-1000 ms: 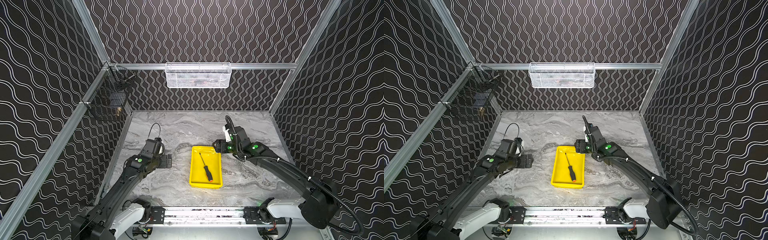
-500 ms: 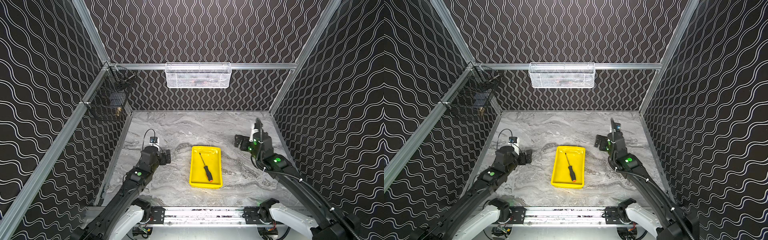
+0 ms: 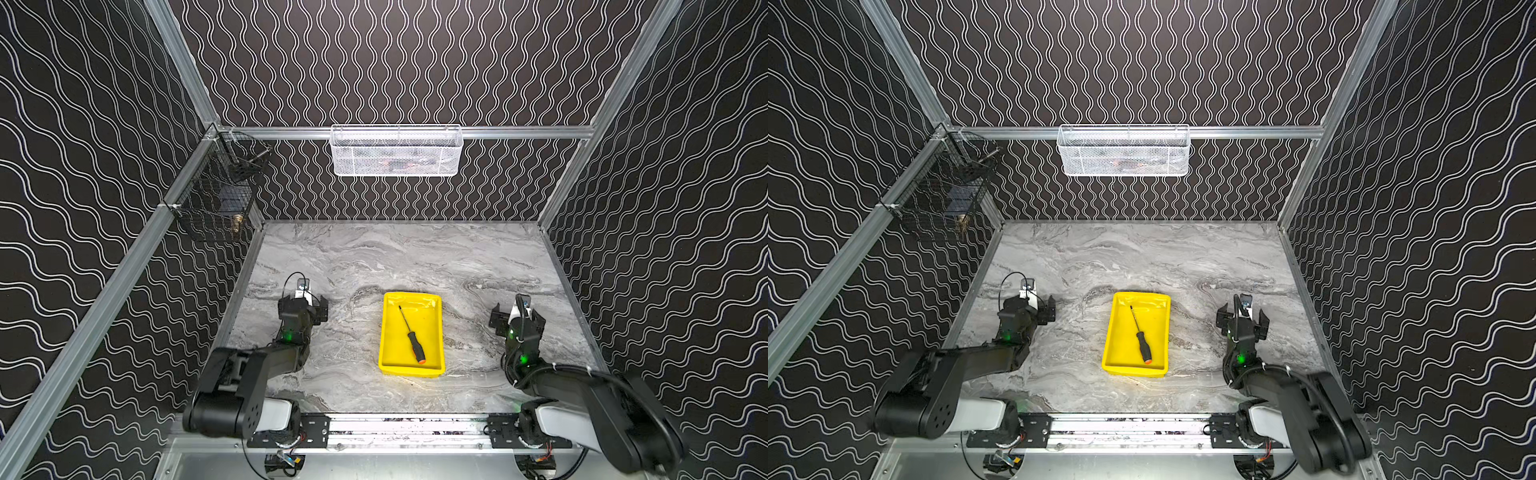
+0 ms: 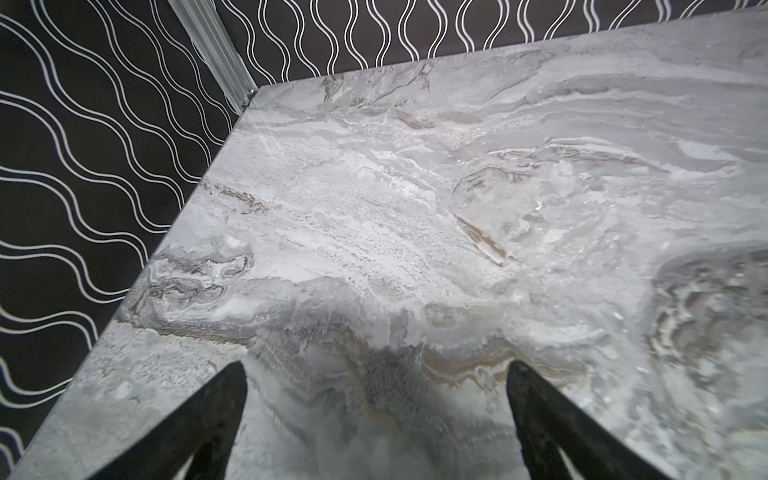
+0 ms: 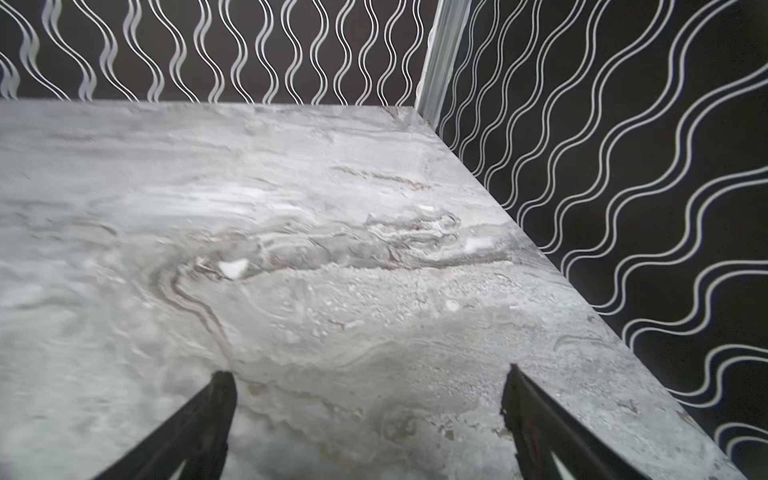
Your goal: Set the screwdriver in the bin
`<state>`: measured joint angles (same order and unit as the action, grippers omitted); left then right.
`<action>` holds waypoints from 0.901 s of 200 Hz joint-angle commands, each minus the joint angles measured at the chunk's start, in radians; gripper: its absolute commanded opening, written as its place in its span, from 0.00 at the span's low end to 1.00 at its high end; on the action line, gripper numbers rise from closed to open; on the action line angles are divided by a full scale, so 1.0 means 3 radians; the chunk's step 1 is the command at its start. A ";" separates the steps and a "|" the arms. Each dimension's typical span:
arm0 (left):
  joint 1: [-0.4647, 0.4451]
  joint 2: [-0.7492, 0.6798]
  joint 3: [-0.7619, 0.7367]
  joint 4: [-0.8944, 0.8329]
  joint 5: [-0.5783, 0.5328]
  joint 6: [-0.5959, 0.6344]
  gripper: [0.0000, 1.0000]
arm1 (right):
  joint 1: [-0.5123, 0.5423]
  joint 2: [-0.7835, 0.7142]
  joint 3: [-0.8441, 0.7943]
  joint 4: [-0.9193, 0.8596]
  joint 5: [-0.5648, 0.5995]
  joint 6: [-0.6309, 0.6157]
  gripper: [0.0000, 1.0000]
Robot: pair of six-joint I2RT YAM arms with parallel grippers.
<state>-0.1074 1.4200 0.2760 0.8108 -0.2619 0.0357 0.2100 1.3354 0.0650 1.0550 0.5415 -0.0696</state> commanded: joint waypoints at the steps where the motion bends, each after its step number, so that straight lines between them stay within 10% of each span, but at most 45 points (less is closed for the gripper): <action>1: 0.0049 0.0215 0.0091 0.0605 0.0152 0.0041 0.99 | -0.0056 0.0487 -0.0052 0.1851 -0.0246 -0.0267 0.99; 37: 0.0102 0.0814 0.0054 0.1267 0.0319 0.0060 0.99 | -0.0231 0.0518 0.0161 0.1292 -0.0504 -0.0074 0.99; 86: 0.0130 0.0781 0.0318 0.0674 0.0512 0.0076 0.99 | -0.0820 0.0583 0.0766 0.0000 -0.1455 0.0301 1.00; 180: 0.0123 0.0814 0.0347 0.0678 0.0484 0.0099 0.99 | -0.0894 0.0700 0.0661 0.0461 -0.1591 0.0258 1.00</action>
<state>-0.0711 1.6581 0.3664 1.0214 -0.1261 0.0551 -0.0593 1.5375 0.2726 1.1275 0.0772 0.0113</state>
